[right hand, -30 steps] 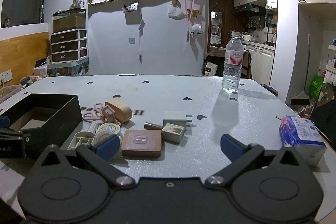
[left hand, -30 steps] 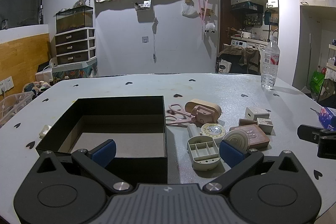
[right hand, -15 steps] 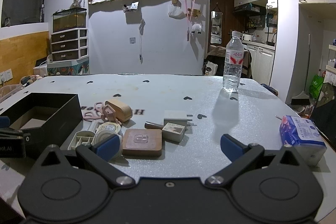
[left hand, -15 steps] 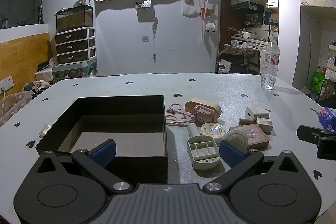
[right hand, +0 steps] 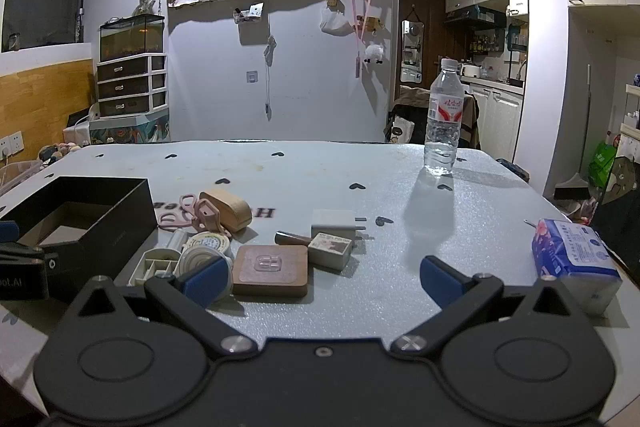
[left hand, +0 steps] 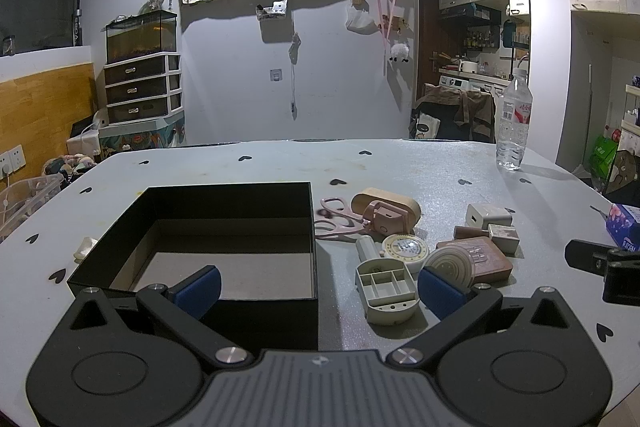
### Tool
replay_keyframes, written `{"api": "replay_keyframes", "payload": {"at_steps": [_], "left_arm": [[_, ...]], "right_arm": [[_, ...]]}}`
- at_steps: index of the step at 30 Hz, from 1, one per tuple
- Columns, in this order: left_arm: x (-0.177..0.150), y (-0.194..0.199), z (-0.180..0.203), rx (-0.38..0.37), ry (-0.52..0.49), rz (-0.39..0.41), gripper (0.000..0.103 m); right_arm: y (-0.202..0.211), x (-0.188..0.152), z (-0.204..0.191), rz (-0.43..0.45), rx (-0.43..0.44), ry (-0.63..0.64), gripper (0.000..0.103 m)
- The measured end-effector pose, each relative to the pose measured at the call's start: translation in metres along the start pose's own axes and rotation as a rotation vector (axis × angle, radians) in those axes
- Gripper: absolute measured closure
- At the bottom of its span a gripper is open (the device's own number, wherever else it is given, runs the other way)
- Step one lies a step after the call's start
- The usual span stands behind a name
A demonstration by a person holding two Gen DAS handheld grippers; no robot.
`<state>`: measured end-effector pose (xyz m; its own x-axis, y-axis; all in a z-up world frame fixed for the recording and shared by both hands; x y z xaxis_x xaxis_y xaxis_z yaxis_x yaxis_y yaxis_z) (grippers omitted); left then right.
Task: Organize rigid objects
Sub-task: 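Move the left tool to the black box while the right tool grasps the white plug adapter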
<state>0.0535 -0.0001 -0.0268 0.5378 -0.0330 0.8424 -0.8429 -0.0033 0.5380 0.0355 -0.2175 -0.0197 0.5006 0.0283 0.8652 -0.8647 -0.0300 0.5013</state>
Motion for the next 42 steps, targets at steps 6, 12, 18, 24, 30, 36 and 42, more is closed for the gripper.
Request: {"api": "replay_keyframes", "payload": {"at_steps": [6,12,18,24,30,36,42], "left_arm": [[0.000,0.000,0.000,-0.001,0.001,-0.001,0.000],[0.000,0.000,0.000,-0.002,-0.001,0.002,0.000],[0.005,0.002,-0.010,0.007,0.004,0.025,0.000],[0.018,0.004,-0.038,0.056,0.047,0.050,0.000],[0.027,-0.001,-0.078,0.164,0.049,0.088,0.000],[0.029,-0.009,-0.116,0.223,0.065,0.108,0.000],[0.021,-0.018,-0.150,0.235,0.109,0.045,0.000]], "right_arm": [[0.000,0.000,0.000,0.000,0.000,0.000,0.000],[0.002,0.002,-0.001,0.005,0.003,0.001,0.000],[0.005,0.004,0.008,0.035,0.021,-0.023,0.000],[-0.006,0.013,0.015,0.029,0.024,-0.053,0.000],[-0.026,0.014,0.015,0.006,0.061,-0.072,0.000],[-0.054,0.020,0.006,-0.044,0.129,-0.108,0.000],[-0.089,0.030,0.008,-0.102,0.143,-0.132,0.000]]}}
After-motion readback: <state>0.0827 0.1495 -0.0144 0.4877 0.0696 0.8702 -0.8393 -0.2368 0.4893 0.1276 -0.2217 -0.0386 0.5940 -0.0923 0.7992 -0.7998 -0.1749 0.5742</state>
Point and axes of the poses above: each gripper's, at about its wrist camera, not at the fingertips, and y roughly against the way its jaws point, z to its right, x to its top, the point moved 6 cm from there along -y, roughly the way its jaws point, and after that the axes turned 6 degrees about -z, right-handed, at the moved point
